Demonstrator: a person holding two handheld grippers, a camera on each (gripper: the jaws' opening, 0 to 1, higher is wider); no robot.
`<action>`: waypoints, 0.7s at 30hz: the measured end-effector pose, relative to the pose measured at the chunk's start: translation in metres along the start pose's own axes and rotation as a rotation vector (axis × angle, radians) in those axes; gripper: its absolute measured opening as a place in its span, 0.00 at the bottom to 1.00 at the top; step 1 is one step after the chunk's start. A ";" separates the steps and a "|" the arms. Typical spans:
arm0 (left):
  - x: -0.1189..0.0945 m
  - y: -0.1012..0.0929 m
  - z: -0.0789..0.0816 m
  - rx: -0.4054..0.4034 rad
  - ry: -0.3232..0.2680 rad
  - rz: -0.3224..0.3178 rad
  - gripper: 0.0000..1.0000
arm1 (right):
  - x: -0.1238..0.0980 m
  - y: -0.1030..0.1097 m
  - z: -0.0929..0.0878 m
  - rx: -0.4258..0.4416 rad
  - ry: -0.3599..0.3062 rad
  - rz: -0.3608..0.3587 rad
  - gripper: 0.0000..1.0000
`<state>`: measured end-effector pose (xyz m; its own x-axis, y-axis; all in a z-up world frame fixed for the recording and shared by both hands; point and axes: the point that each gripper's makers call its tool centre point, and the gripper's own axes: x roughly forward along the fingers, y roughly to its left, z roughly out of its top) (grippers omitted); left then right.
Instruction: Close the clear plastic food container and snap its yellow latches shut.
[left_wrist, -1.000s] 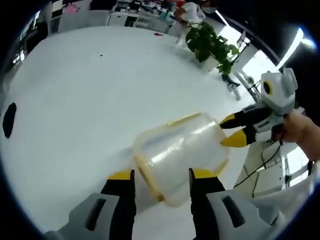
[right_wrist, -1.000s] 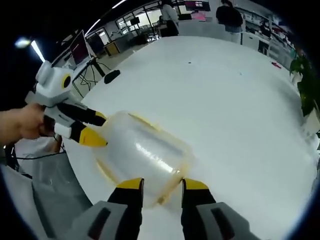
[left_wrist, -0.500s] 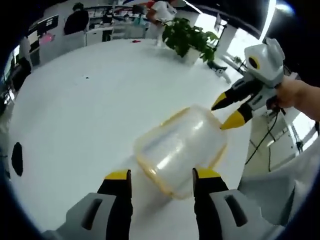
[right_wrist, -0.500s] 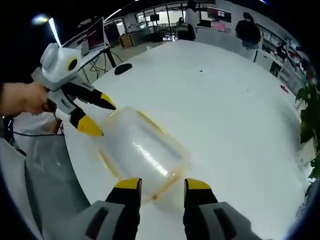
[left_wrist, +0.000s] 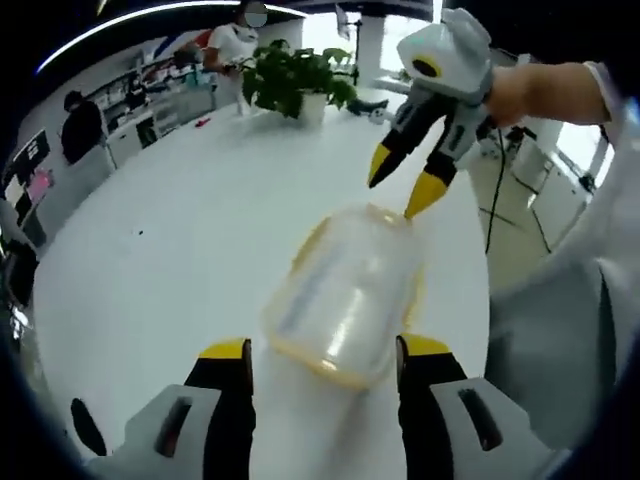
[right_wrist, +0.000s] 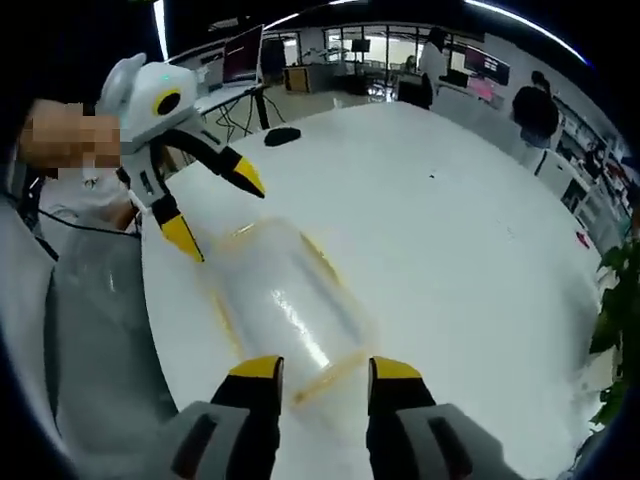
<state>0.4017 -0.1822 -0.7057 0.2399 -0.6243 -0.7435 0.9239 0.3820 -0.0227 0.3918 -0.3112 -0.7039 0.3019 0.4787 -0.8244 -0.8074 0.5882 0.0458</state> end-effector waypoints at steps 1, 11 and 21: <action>-0.001 0.001 0.002 0.008 -0.004 0.003 0.54 | 0.000 0.001 0.004 -0.050 -0.009 0.006 0.33; -0.005 -0.001 0.026 0.063 -0.105 -0.082 0.43 | -0.008 0.024 0.017 -0.269 -0.068 0.156 0.28; 0.007 -0.016 0.035 0.154 -0.109 -0.130 0.30 | 0.003 0.044 0.029 -0.347 -0.087 0.221 0.23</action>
<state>0.3987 -0.2167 -0.6872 0.1387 -0.7344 -0.6644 0.9817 0.1904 -0.0055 0.3723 -0.2650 -0.6883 0.1318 0.6312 -0.7643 -0.9759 0.2178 0.0117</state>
